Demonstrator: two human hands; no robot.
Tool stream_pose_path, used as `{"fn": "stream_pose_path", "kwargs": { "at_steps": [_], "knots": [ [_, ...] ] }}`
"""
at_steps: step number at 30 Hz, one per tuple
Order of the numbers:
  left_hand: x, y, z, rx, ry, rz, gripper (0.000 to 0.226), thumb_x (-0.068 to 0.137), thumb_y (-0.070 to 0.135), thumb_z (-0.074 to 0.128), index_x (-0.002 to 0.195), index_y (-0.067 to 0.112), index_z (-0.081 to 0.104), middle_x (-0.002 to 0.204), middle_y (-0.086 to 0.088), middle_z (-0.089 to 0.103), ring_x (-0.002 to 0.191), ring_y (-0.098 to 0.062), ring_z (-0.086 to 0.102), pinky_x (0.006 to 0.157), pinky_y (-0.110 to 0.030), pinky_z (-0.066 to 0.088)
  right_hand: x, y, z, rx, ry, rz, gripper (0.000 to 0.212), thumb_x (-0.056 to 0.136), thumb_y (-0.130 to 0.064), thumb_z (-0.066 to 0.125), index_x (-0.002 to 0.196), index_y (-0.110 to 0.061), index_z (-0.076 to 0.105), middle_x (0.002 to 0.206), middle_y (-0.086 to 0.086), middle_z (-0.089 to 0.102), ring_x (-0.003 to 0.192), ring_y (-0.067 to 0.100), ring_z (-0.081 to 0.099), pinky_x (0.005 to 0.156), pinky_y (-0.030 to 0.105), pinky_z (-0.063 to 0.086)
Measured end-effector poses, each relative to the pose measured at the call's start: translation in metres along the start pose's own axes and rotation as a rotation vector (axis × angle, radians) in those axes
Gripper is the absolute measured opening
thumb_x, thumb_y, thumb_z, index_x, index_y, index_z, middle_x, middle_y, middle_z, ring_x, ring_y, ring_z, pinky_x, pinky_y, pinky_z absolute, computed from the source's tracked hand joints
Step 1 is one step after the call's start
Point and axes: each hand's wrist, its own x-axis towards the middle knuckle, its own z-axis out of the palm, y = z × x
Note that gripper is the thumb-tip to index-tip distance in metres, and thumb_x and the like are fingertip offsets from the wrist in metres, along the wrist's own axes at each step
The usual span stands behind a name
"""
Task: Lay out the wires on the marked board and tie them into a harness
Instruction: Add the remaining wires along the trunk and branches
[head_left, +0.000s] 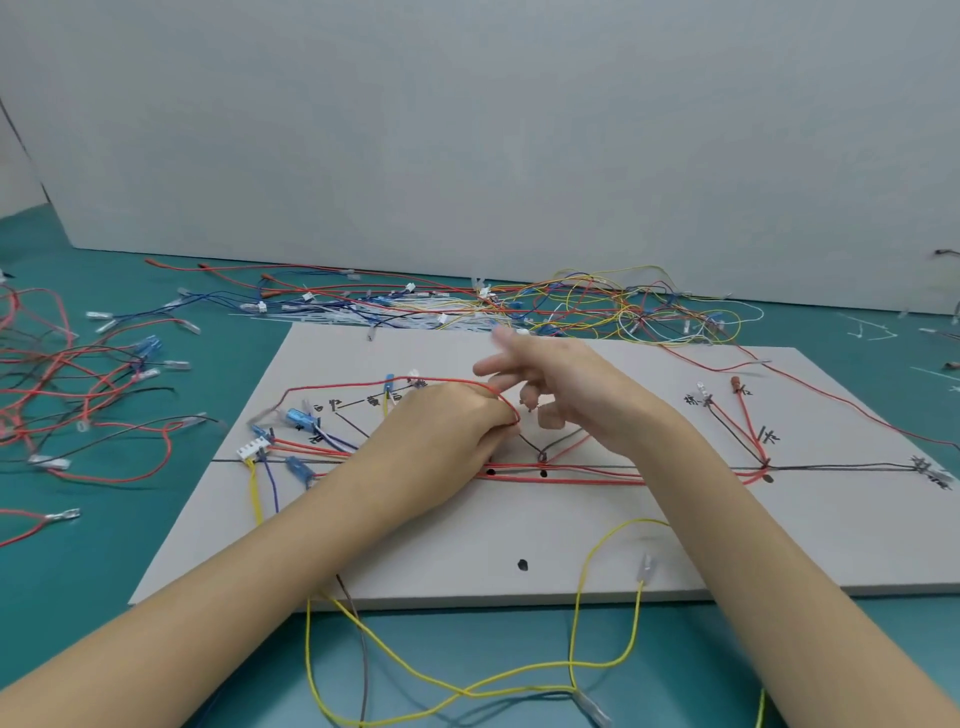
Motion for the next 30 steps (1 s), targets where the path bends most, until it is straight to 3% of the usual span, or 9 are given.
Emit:
{"fn": "stream_pose_path", "kwargs": {
  "at_steps": [4,8,12,14,16,20,23,26,30],
  "knots": [
    [-0.001,0.007,0.006,0.001,-0.025,-0.007,0.022,0.097,0.019,0.049,0.097,0.009,0.069,0.089,-0.007,0.065,0.088,-0.026,0.058,0.068,-0.034,0.036,-0.008,0.003,0.004,-0.096,0.042,-0.128,0.010,0.086,-0.027,0.071,0.081,-0.020,0.075,0.069,-0.010,0.061,0.060,0.007,0.040,0.047,0.015,0.030],
    [-0.002,0.008,0.005,-0.005,-0.031,-0.013,0.021,0.097,0.019,0.050,0.092,0.009,0.068,0.088,-0.009,0.065,0.086,-0.028,0.058,0.065,-0.034,0.034,-0.015,0.004,0.012,0.041,0.023,-0.187,0.020,0.090,-0.037,0.065,0.083,-0.020,0.075,0.072,-0.004,0.061,0.064,0.009,0.044,0.049,0.018,0.031],
    [-0.005,0.011,0.005,0.029,-0.048,-0.038,0.022,0.098,0.024,0.046,0.092,0.013,0.064,0.098,-0.008,0.065,0.092,-0.028,0.059,0.066,-0.034,0.037,-0.024,0.004,0.017,-0.066,-0.019,-0.300,0.011,0.083,-0.028,0.075,0.083,-0.017,0.077,0.086,0.024,0.066,0.074,0.019,0.049,0.067,0.030,0.039],
    [-0.006,0.014,0.007,0.056,-0.072,-0.027,0.023,0.098,0.022,0.045,0.088,0.011,0.063,0.094,-0.012,0.064,0.089,-0.030,0.059,0.064,-0.034,0.033,-0.027,0.002,0.012,-0.106,-0.038,-0.347,0.009,0.085,-0.019,0.074,0.076,-0.018,0.074,0.074,0.010,0.067,0.072,0.018,0.050,0.069,0.032,0.041],
    [-0.006,0.018,0.009,0.070,-0.081,-0.029,0.024,0.098,0.020,0.044,0.086,0.010,0.062,0.091,-0.014,0.063,0.088,-0.032,0.058,0.063,-0.034,0.031,-0.029,0.000,0.007,-0.147,-0.059,-0.370,0.012,0.086,-0.013,0.071,0.076,-0.018,0.072,0.072,-0.008,0.067,0.072,0.011,0.055,0.070,0.022,0.045],
    [-0.006,0.018,0.010,0.069,-0.073,-0.024,0.024,0.099,0.020,0.043,0.087,0.009,0.062,0.090,-0.013,0.062,0.088,-0.033,0.057,0.067,-0.038,0.038,-0.032,0.002,0.009,-0.101,-0.050,-0.331,0.013,0.092,-0.011,0.063,0.080,-0.015,0.068,0.073,-0.005,0.065,0.063,0.003,0.051,0.057,0.012,0.038],
    [-0.006,0.015,0.008,0.005,-0.035,-0.009,0.020,0.096,0.019,0.049,0.087,0.010,0.065,0.086,-0.010,0.063,0.086,-0.030,0.058,0.067,-0.037,0.038,-0.032,0.004,0.004,0.071,-0.031,-0.276,0.013,0.098,-0.013,0.051,0.089,-0.011,0.060,0.076,0.000,0.067,0.073,0.010,0.058,0.062,0.019,0.041],
    [-0.005,0.013,0.007,-0.120,-0.017,-0.049,0.018,0.093,0.017,0.057,0.104,0.014,0.071,0.090,-0.005,0.068,0.089,-0.023,0.060,0.075,-0.035,0.044,-0.032,0.006,-0.005,0.468,-0.066,-0.175,0.013,0.099,-0.013,0.046,0.100,-0.010,0.059,0.065,-0.002,0.055,0.064,0.014,0.057,0.070,0.026,0.049],
    [-0.008,0.021,0.013,-0.182,-0.066,-0.008,0.021,0.097,0.021,0.054,0.104,0.014,0.072,0.092,-0.002,0.067,0.088,-0.020,0.060,0.080,-0.038,0.047,-0.029,0.007,-0.020,0.839,0.036,-0.126,0.018,0.095,-0.018,0.051,0.108,-0.013,0.062,0.058,-0.008,0.031,0.044,0.007,0.034,0.050,0.019,0.041]
  ]
}}
